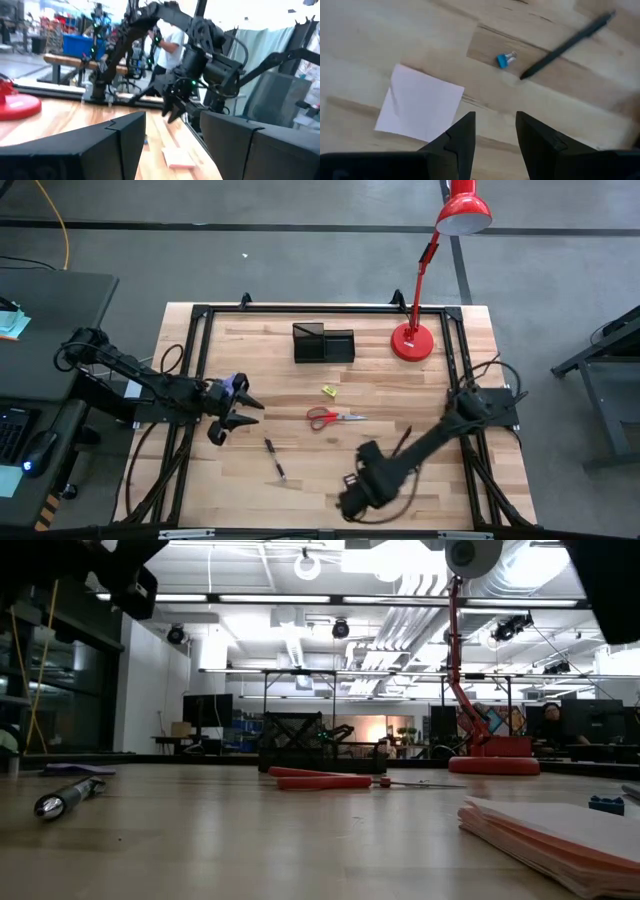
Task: Pick and place office supplies into organizer
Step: Put the black pen into the desk organizer
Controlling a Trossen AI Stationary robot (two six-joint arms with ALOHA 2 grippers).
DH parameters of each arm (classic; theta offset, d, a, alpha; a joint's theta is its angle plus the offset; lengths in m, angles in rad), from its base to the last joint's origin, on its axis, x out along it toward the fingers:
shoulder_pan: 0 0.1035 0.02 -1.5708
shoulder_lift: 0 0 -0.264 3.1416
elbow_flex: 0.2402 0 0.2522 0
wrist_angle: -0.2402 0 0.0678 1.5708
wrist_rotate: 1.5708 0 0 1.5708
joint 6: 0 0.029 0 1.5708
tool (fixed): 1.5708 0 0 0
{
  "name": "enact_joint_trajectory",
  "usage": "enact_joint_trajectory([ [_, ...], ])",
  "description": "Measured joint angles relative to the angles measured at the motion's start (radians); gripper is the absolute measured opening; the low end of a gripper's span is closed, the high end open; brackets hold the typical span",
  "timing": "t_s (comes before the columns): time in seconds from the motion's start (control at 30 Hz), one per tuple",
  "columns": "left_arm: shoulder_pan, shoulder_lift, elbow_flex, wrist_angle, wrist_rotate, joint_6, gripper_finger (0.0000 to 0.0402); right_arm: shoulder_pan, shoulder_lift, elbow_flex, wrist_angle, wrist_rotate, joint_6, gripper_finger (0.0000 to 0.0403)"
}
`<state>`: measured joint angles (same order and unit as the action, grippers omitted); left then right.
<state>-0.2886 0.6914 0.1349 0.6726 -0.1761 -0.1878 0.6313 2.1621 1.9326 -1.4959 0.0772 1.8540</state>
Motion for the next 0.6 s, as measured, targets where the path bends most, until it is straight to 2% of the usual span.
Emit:
enact_joint_trajectory([
  [0.17,0.0,0.0,0.0,0.081,-0.06,0.008,0.0182,0.076,-0.104,-0.111,0.008,0.085,0.287,0.0131],
  [0.33,0.0,0.0,0.0,0.12,-0.061,0.073,0.0182,0.12,-0.179,-0.265,0.047,0.085,0.478,0.0123],
  [0.43,0.0,0.0,0.0,0.125,-0.068,0.104,0.0182,0.111,-0.21,-0.385,0.143,0.052,0.487,0.0117],
  [0.6,0.0,0.0,0.0,0.125,-0.07,0.129,0.0182,0.056,-0.232,-0.489,0.155,0.111,0.479,0.0113],
])
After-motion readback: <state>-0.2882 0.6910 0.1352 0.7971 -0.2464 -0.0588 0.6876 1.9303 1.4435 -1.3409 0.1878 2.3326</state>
